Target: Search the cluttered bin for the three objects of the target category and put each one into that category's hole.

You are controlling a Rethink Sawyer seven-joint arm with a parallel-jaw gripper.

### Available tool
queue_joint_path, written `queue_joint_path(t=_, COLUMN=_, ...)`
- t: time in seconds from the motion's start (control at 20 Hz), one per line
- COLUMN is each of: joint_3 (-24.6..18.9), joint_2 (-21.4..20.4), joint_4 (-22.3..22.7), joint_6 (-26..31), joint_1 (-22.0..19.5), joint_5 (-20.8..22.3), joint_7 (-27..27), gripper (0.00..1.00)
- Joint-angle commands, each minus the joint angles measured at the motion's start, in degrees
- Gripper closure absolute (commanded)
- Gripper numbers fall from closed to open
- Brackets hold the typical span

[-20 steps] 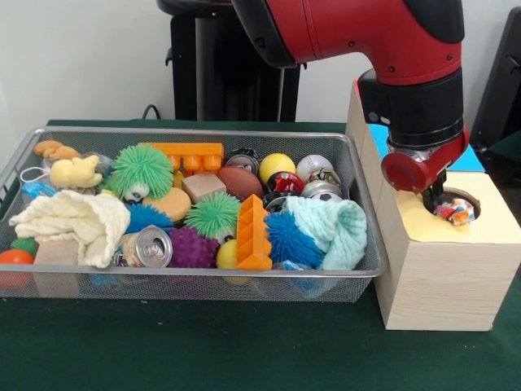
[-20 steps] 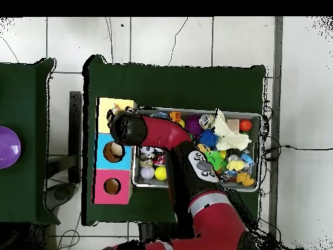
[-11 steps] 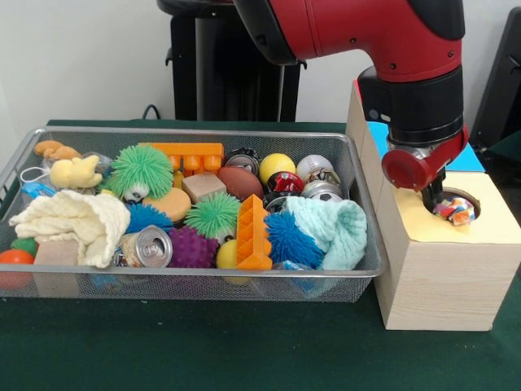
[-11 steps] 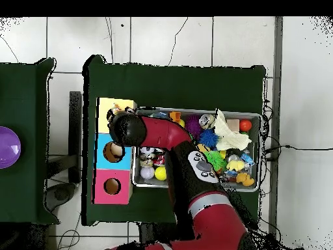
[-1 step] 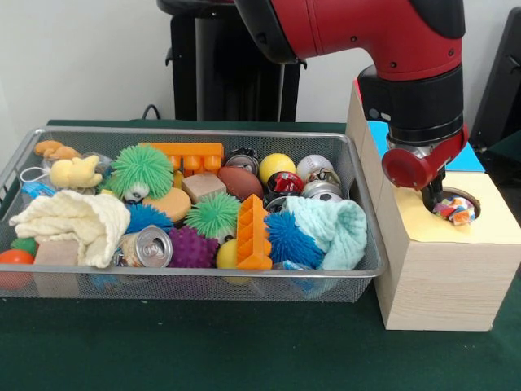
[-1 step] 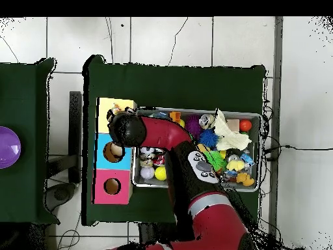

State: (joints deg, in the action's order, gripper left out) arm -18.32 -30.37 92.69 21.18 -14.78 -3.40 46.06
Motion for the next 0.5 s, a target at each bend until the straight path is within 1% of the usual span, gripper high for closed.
queue_joint_path(t=0.05, joint_3=-1.4, joint_2=0.9, joint_4=3.6, joint_6=0.4, joint_1=-2.9, joint_5=4.1, joint_7=6.6, gripper=1.0)
queue_joint_path(t=0.3, joint_3=-1.3, joint_2=0.1, joint_4=4.2, joint_6=0.7, joint_1=-3.2, joint_5=3.9, joint_7=7.1, gripper=1.0)
queue_joint_path(t=0.5, joint_3=-1.3, joint_2=-2.9, joint_4=5.2, joint_6=4.1, joint_1=-3.4, joint_5=2.4, joint_7=7.8, gripper=1.0)
